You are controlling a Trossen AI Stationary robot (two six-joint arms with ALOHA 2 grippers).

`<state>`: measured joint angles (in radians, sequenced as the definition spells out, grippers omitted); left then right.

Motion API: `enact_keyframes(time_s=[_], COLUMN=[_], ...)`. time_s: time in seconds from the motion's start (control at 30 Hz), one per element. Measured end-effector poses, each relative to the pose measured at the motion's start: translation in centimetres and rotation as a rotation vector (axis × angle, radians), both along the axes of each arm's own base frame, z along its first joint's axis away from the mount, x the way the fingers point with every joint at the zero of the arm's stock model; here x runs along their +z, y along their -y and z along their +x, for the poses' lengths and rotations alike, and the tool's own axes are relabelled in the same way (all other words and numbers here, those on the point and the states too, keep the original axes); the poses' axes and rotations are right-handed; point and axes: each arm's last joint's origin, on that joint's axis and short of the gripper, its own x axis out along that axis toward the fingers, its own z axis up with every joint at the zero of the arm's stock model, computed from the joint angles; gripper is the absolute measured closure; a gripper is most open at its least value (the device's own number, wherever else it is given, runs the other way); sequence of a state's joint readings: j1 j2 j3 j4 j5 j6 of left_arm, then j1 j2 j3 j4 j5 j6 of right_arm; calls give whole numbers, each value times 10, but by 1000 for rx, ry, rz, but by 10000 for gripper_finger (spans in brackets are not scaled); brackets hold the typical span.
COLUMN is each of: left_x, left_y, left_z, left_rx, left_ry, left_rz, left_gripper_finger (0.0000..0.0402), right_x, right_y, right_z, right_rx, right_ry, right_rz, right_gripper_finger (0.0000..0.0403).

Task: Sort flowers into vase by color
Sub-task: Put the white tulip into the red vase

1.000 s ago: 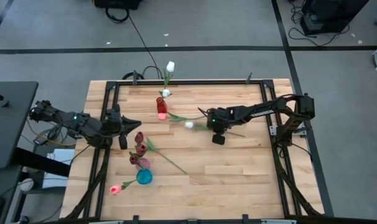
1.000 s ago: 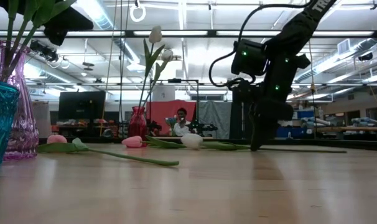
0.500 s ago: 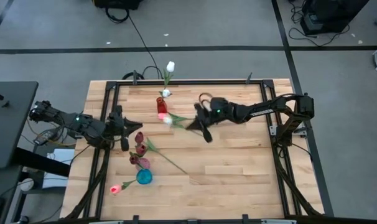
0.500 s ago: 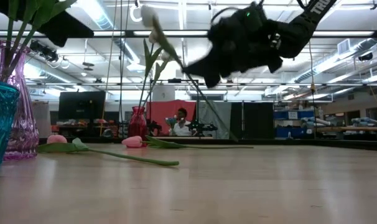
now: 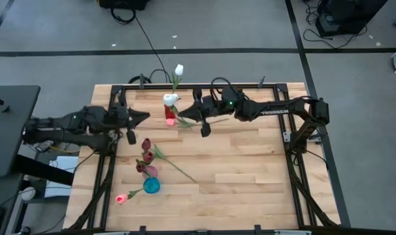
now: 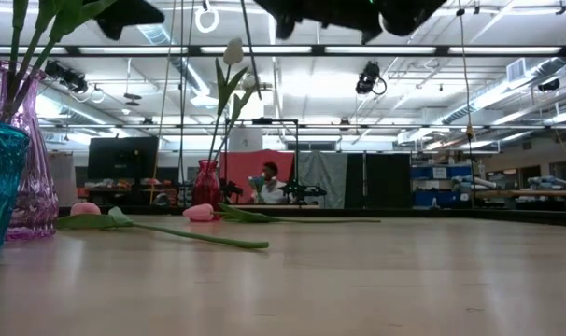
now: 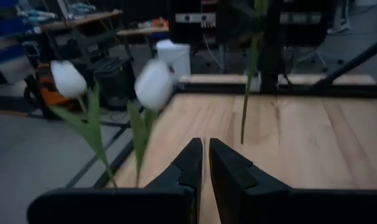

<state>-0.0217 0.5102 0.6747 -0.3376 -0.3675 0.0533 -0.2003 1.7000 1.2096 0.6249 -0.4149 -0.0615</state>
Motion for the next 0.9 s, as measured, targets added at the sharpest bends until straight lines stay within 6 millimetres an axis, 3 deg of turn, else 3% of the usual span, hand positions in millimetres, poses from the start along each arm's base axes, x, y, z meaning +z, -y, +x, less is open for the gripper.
enact_keyframes(time_s=[0.17,0.33,0.67,0.9], left_x=[29,56,71,86], left_y=[-11,-18,-25,-31], left_z=[10,24,79,103], left_rx=[20,-42,-204,-194], left_ry=[1,42,-34,-39], left_rz=[48,46,66,83], left_gripper_finger=[366,357,251,241], right_x=[29,39,48,49], right_y=[0,2,7,8], right_z=[3,3,0,0], right_rx=[-3,-18,-106,-120], right_ry=[87,117,228,231], right_rz=[-37,-53,-96,-98], right_gripper_finger=[398,398,398,398])
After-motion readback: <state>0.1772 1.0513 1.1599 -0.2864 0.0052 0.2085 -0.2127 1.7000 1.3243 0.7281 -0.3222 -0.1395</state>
